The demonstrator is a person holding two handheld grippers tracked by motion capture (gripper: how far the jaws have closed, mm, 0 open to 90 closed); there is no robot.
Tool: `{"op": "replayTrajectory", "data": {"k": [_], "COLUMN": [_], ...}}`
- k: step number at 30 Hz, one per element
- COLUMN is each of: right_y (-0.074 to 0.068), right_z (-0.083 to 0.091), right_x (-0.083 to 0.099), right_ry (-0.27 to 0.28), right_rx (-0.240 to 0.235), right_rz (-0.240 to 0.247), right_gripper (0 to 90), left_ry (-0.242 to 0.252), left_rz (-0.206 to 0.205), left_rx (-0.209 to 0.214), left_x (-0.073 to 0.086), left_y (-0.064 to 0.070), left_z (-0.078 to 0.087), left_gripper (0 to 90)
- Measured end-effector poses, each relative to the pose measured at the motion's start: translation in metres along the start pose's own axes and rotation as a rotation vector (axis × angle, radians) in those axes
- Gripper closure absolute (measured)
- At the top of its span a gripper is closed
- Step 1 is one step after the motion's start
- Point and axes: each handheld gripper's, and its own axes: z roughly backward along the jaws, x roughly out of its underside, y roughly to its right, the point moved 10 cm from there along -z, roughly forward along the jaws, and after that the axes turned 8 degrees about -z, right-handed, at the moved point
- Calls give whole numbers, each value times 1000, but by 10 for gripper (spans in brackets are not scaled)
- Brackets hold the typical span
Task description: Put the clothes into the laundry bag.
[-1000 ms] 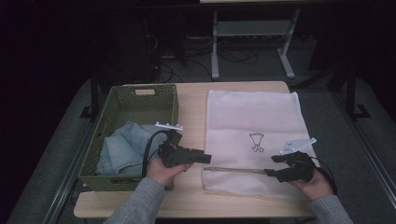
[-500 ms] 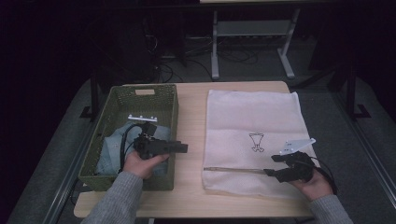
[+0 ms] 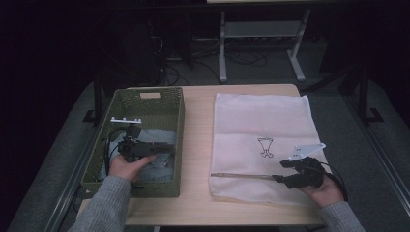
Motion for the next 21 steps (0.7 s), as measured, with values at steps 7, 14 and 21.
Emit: {"op": "replayTrajectory", "data": {"k": [7,14,21], "right_y": [-1,-1,-2], "right_z": [-1,-2,-2], "right_x": [0,0,0], "right_ry": [-4,-5,-7], "right_rx": [-1,1,4], "right_rz": [3,9,14], "right_gripper": [367,365,360], "left_ry": [20,7,-26], "left_rz": [41,59,63], "left_rx": [-81,-197,-360], "left_x": [5,11,20], "left_y": [-29,-54,-77], "left_z": [24,43,66], "left_gripper": [425,404,338]}}
